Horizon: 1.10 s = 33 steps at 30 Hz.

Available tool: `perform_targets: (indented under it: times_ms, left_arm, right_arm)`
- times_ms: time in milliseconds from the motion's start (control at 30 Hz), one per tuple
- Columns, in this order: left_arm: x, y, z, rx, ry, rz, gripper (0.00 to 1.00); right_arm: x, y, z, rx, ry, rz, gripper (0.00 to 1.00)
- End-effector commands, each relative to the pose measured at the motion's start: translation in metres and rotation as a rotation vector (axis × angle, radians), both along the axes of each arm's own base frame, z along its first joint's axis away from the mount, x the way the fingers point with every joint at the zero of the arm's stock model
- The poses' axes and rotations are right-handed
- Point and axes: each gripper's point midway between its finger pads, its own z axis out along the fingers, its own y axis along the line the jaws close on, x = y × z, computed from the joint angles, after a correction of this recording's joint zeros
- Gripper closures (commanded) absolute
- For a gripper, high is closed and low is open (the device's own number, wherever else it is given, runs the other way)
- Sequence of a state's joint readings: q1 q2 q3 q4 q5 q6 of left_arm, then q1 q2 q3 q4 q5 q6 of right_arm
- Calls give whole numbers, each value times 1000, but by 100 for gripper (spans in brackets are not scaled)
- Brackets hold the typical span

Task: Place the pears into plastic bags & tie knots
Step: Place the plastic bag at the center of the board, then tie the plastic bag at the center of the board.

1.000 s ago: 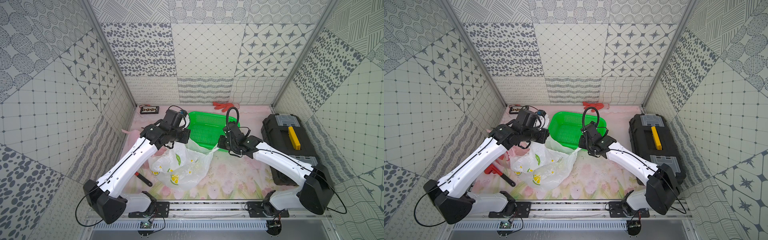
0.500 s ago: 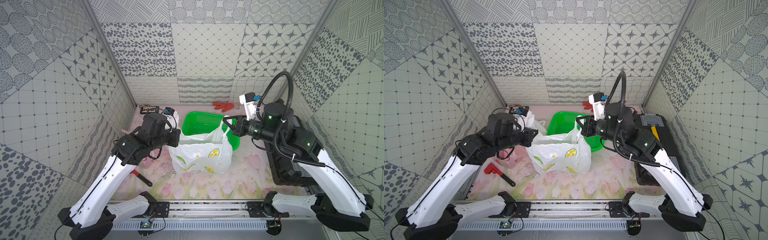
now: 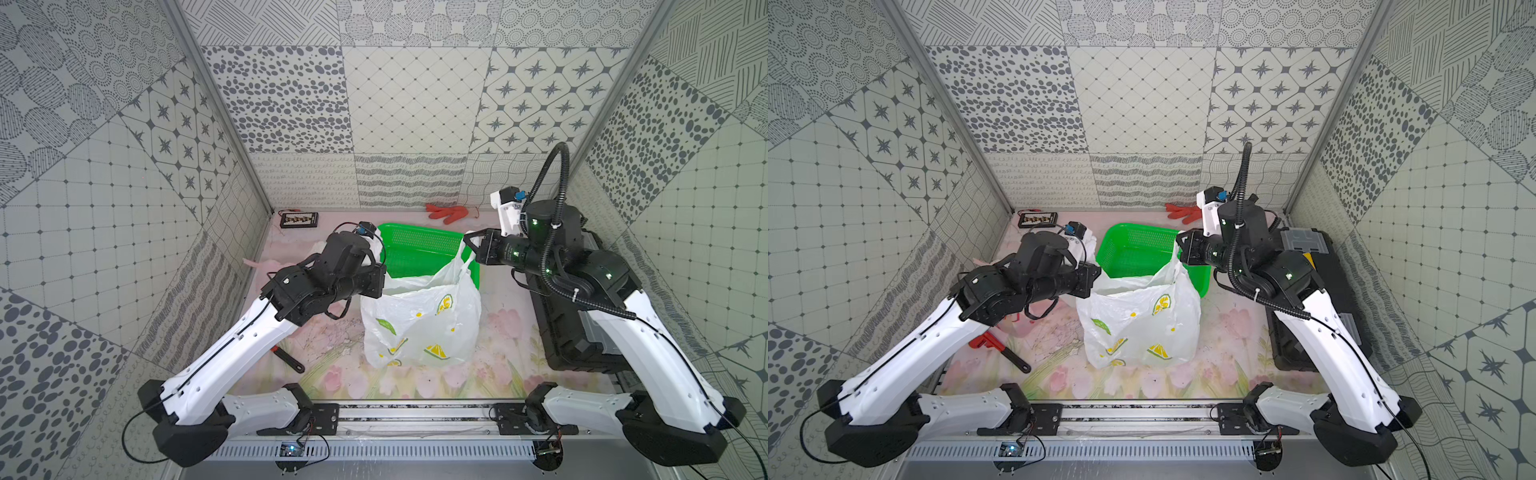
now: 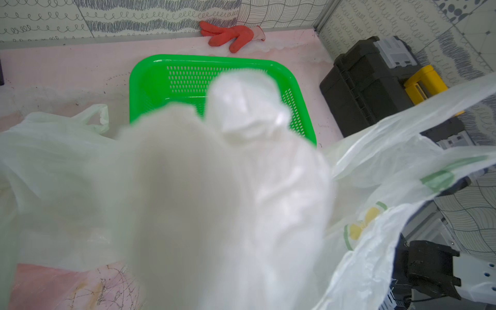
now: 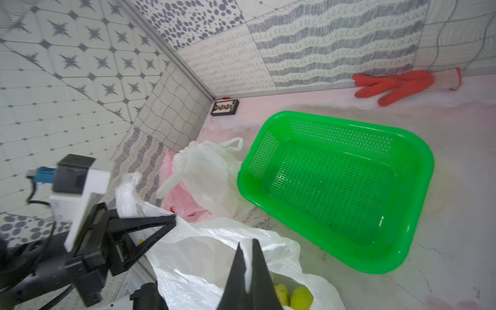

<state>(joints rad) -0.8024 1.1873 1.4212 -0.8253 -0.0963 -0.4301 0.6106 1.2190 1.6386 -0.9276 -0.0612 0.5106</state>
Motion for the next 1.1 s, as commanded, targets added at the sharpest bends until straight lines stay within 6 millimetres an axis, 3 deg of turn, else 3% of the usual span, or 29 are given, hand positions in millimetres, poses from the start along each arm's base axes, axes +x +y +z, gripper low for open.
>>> perform_targets:
  times_ms: [0,100,233,433,467,500,533,633,733,767,833,933,1067]
  left_arm:
    - [26,-13,14,-33,-78,58,100]
    - [31,-11,12,3,-83,68,100]
    - [37,-1,0,66,-66,107,100]
    - [45,15,-8,43,-34,162,100]
    - [46,15,-9,43,-33,162,100]
    - [46,15,-9,43,-33,159,100]
    - [46,15,-10,46,-31,157,100]
    - [47,15,-13,54,-26,152,100]
    - [49,13,-16,49,-23,144,100]
    - [49,12,-15,46,-23,142,100]
    - [51,11,-14,49,-24,137,100]
    - [53,10,-13,48,-25,128,100]
    - [56,7,-14,56,-11,111,100]
  right_arm:
    - [9,-11,-10,-104,-20,-37,100]
    - [4,-19,-5,-163,-36,-35,97]
    - [-10,-32,-2,-261,-71,-40,71]
    - [-15,-62,-16,-382,-38,-123,49]
    - [-14,-71,-22,-454,-21,-143,34]
    - [-12,-78,-26,-517,-14,-160,8]
    - [-9,-82,-27,-559,-21,-172,2]
    - [-5,-74,-26,-495,-56,-174,2]
    - [-18,-35,-37,-309,-93,20,2]
    - [-22,-26,-36,-241,-113,69,5]
    - [-26,-12,-33,-131,-95,123,22]
    - [-34,7,-29,-73,-23,179,32]
    - [-46,22,-7,-187,-191,172,18]
